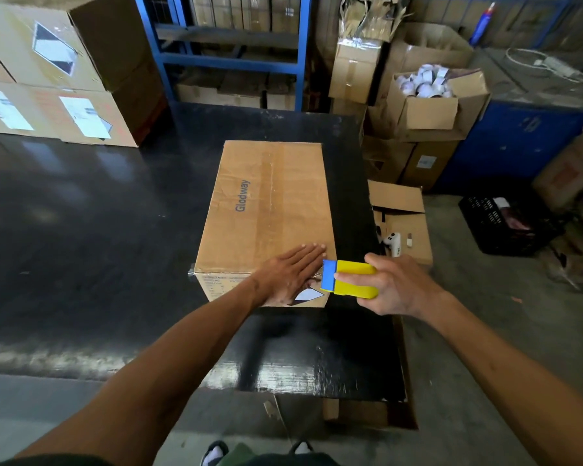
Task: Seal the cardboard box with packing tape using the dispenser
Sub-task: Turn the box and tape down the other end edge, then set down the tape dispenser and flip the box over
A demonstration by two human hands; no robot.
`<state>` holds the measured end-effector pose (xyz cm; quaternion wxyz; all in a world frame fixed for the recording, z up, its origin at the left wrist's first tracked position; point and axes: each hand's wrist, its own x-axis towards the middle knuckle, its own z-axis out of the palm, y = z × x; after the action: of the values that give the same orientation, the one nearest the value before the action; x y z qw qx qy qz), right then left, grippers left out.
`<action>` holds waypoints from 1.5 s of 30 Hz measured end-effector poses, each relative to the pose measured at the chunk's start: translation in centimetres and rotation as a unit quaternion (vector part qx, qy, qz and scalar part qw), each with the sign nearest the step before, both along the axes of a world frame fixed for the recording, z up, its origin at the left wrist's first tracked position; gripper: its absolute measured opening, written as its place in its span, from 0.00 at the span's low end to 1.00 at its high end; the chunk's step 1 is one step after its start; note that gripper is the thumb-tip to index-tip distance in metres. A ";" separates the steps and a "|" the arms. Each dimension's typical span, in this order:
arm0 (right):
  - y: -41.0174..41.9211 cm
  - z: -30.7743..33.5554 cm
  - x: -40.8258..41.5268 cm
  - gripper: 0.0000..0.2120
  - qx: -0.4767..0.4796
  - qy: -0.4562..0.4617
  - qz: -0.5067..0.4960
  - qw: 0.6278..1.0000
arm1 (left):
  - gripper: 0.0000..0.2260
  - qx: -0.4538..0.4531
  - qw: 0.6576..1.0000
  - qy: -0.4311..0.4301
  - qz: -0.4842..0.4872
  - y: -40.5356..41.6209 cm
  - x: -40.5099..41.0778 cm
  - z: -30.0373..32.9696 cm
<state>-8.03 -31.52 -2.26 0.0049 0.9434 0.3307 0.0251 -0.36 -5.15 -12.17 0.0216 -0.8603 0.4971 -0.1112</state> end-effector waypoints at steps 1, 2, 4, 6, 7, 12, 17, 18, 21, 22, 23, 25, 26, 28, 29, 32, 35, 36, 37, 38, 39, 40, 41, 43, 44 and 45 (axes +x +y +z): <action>-0.2 -0.1 0.0 0.26 0.000 -0.002 0.002 1.000 | 0.28 -0.003 1.000 0.000 0.002 0.0 0.0 0.0; -0.3 -0.2 0.0 0.26 0.000 -0.003 0.005 1.000 | 0.28 -0.006 1.000 0.001 0.004 0.0 -0.1 0.0; -0.4 -0.1 0.1 0.26 -0.003 -0.009 0.012 1.000 | 0.28 -0.010 1.000 -0.003 0.002 0.1 0.0 0.0; -0.5 0.1 0.4 0.27 -0.016 -0.015 0.023 0.999 | 0.29 -0.012 1.000 -0.012 -0.006 0.2 0.1 0.1; -0.7 0.2 0.5 0.27 -0.023 -0.018 0.029 0.999 | 0.28 -0.012 1.000 -0.013 -0.012 0.3 0.2 0.1; -4.5 1.7 0.6 0.28 -0.056 -0.023 0.025 0.998 | 0.27 -0.035 0.999 -0.014 -0.019 0.4 0.3 0.1; -4.3 -0.1 0.7 0.30 -0.073 -0.040 0.019 0.996 | 0.27 -0.034 0.999 -0.027 -0.023 0.2 0.1 0.5; -3.7 -0.6 0.7 0.31 -0.068 -0.044 0.014 0.997 | 0.27 -0.034 0.999 -0.028 -0.022 0.3 0.1 0.5; -2.9 -1.4 0.4 0.31 -0.058 -0.063 0.020 0.996 | 0.27 -0.031 0.999 -0.024 -0.019 0.2 -0.1 0.6; -2.8 -1.5 0.2 0.30 -0.054 -0.073 0.023 0.996 | 0.27 -0.033 0.999 -0.021 -0.018 0.1 -0.1 0.6; -2.6 -1.6 0.0 0.30 -0.052 -0.079 0.022 0.995 | 0.27 -0.034 0.999 -0.017 -0.016 0.1 -0.1 0.6; -1.9 -2.2 -0.3 0.28 -0.057 -0.088 0.012 0.994 | 0.26 -0.033 0.999 -0.016 -0.015 0.2 -0.1 0.6; -1.4 -2.7 -0.6 0.27 -0.071 -0.090 0.006 0.993 | 0.26 -0.038 0.999 -0.017 -0.016 0.1 -0.1 0.6; -0.1 -3.8 -1.1 0.25 -0.098 -0.068 -0.020 0.993 | 0.26 -0.045 0.999 -0.014 -0.018 0.0 0.0 0.4; 0.5 -4.4 -1.4 0.25 -0.101 -0.054 -0.037 0.993 | 0.26 -0.044 0.999 -0.006 -0.016 0.0 0.0 0.2; 1.1 -4.7 -1.6 0.24 -0.104 -0.038 -0.067 0.991 | 0.27 -0.012 1.000 -0.002 0.010 -0.3 -0.1 0.6; 0.6 -4.6 -1.1 0.25 -0.098 -0.054 -0.067 0.991 | 0.29 -0.022 0.997 0.034 0.062 -2.0 -0.9 1.8; 0.6 -4.4 -1.0 0.26 -0.097 -0.059 -0.070 0.991 | 0.30 -0.040 0.994 0.041 0.088 -3.1 -1.2 2.3; 0.7 -4.4 -0.8 0.26 -0.095 -0.063 -0.076 0.991 | 0.31 -0.056 0.990 0.049 0.123 -4.4 -1.6 2.7; 0.7 -4.5 -0.7 0.26 -0.087 -0.061 -0.087 0.991 | 0.31 -0.064 0.983 0.058 0.161 -5.6 -1.9 2.9; 0.7 -4.7 -0.8 0.25 -0.073 -0.050 -0.102 0.991 | 0.30 -0.066 0.977 0.063 0.193 -6.5 -2.2 2.9; 0.7 -4.7 -0.9 0.24 -0.052 -0.031 -0.122 0.991 | 0.30 -0.065 0.971 0.063 0.220 -7.1 -2.3 2.9; 0.7 -4.6 -1.0 0.23 -0.033 -0.005 -0.145 0.989 | 0.31 -0.063 0.965 0.071 0.246 -7.5 -2.4 2.9; 0.6 -4.7 -1.3 0.23 -0.001 0.045 -0.200 0.979 | 0.36 -0.068 0.944 0.121 0.300 -7.7 -2.1 3.2; 0.4 -4.9 -1.4 0.23 0.027 0.072 -0.239 0.968 | 0.39 -0.074 0.929 0.154 0.329 -7.9 -1.9 3.4; 0.3 -5.1 -1.6 0.23 0.079 0.101 -0.278 0.952 | 0.41 -0.080 0.913 0.183 0.355 -8.1 -1.6 3.5</action>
<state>-9.61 -31.25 -7.40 -0.0965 0.9929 0.0515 -0.0464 -1.99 -13.22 -8.69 -0.1003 -0.9842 0.1442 0.0240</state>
